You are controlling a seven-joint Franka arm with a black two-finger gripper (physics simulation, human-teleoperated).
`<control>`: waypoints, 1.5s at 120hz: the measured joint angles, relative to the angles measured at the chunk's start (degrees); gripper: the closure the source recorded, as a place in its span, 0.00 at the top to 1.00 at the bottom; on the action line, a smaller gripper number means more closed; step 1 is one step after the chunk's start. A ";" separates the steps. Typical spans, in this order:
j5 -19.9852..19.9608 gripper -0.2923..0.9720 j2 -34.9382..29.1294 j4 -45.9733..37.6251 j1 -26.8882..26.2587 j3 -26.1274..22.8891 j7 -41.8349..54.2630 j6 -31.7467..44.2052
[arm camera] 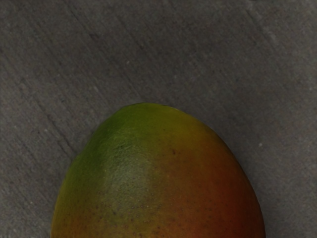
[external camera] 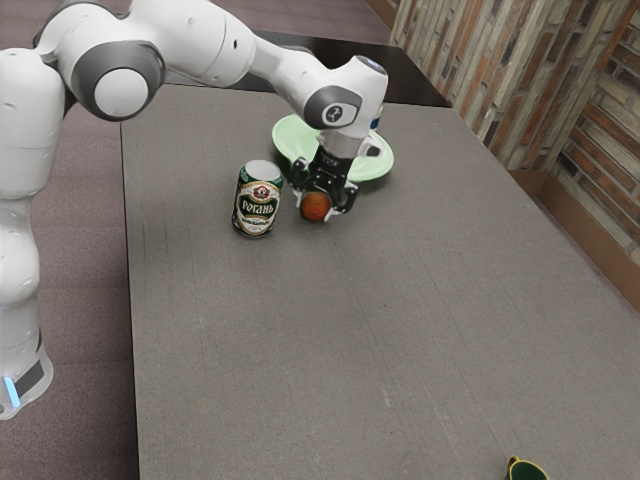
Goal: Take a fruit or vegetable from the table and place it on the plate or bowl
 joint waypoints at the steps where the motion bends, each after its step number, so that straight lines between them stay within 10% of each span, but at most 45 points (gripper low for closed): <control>1: -0.01 0.46 0.00 0.00 0.00 0.01 -0.03 0.00; 12: 0.22 0.31 -0.20 0.06 -0.26 0.12 -0.45 -0.13; 28: 0.69 0.45 -5.03 0.08 -2.76 0.26 -0.93 -1.44; 62: 4.79 0.41 -9.74 8.47 -4.16 1.38 0.35 -11.01; 116: 7.94 0.35 14.46 39.13 12.18 -5.10 14.99 -21.28; 180: 8.45 0.51 27.34 55.59 14.90 -7.48 32.05 -22.66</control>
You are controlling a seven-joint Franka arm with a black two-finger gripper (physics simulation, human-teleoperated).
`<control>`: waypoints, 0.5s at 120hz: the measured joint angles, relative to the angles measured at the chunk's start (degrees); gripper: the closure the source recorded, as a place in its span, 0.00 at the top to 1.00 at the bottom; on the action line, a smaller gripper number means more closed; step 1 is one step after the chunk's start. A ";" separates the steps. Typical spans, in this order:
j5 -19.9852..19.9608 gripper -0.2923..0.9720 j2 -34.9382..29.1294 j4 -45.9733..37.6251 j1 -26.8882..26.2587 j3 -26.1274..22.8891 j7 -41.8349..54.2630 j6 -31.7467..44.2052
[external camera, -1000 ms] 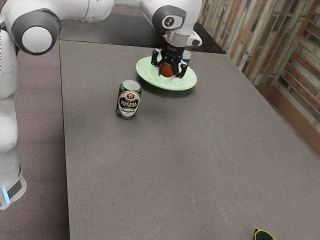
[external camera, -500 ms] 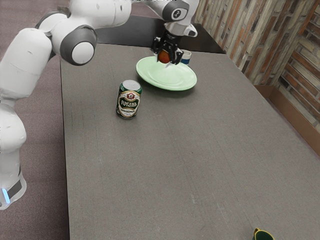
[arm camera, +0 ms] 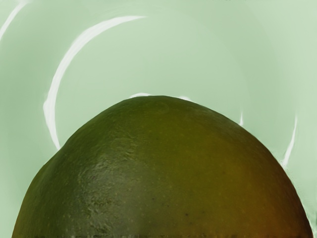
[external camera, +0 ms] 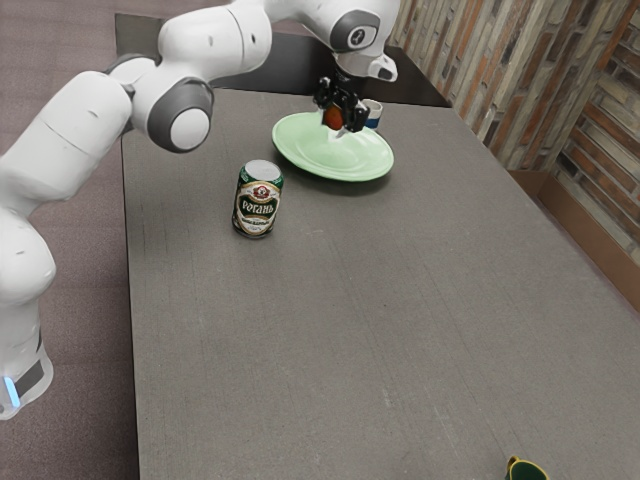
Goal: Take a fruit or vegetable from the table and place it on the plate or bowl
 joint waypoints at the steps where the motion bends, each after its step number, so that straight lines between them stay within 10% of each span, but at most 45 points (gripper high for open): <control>1: -0.03 0.52 0.01 0.01 0.00 0.00 0.23 0.06; 37: -0.22 0.74 -1.08 -0.47 -2.45 0.56 6.78 1.20; 60: 4.80 0.76 -32.91 -37.65 -26.39 2.40 6.79 6.41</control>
